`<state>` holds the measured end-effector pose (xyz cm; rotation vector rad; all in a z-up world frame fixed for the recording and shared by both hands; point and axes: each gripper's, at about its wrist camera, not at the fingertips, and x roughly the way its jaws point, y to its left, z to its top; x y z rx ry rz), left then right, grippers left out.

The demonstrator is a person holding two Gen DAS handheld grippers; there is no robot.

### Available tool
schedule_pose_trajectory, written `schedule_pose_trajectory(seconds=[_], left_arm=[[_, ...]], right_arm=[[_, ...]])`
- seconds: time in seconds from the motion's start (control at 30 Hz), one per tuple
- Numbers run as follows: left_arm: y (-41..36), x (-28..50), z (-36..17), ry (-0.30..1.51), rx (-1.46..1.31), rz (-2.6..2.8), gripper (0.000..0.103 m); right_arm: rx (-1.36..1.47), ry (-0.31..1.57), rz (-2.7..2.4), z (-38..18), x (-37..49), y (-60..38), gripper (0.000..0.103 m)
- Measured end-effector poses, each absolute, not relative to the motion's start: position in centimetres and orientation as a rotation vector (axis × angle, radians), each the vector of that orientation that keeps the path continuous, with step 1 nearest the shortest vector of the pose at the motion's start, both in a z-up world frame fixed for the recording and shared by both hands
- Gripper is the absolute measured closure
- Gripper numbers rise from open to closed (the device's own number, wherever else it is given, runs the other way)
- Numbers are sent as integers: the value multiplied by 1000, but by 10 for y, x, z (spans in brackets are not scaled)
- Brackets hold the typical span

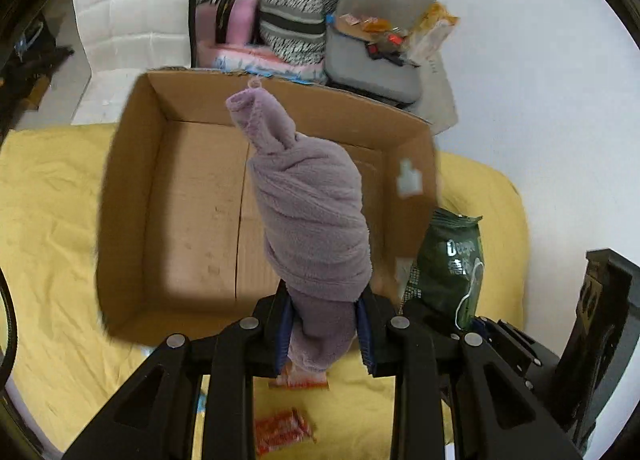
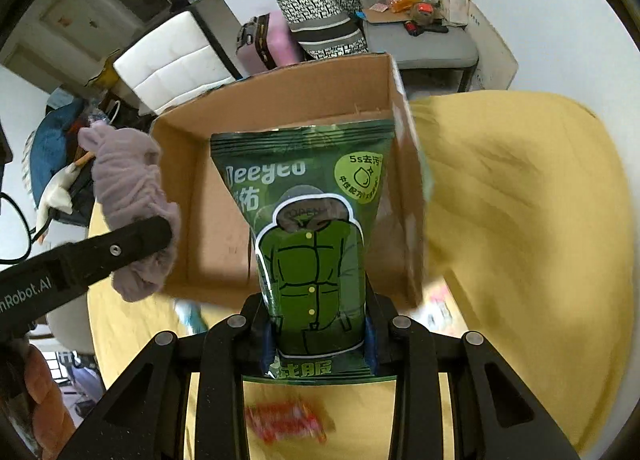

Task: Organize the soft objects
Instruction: 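Carry both items into the box and open both tools to release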

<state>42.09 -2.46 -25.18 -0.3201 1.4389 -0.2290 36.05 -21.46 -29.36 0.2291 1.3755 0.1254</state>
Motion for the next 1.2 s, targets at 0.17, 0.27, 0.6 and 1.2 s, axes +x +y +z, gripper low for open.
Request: schedule_pose_trajectory(seconds=[0.17,0.27,0.6,1.2], left_arm=[[-20,468,-304,1522,-381,-254,78],[-13,489,-333,1566,-425,-271,78],[-30,514,-380,1631,-376,-353,75],[-13,485,-359,1511,-109,-141,29]], right_arm=[[231,1417,87,-343,413,-209,68],[215,1434,61,-373,440,-206,68],[151,1458,32,-413,472,-190,68],[96,1440,5,-391,485,-176,35]])
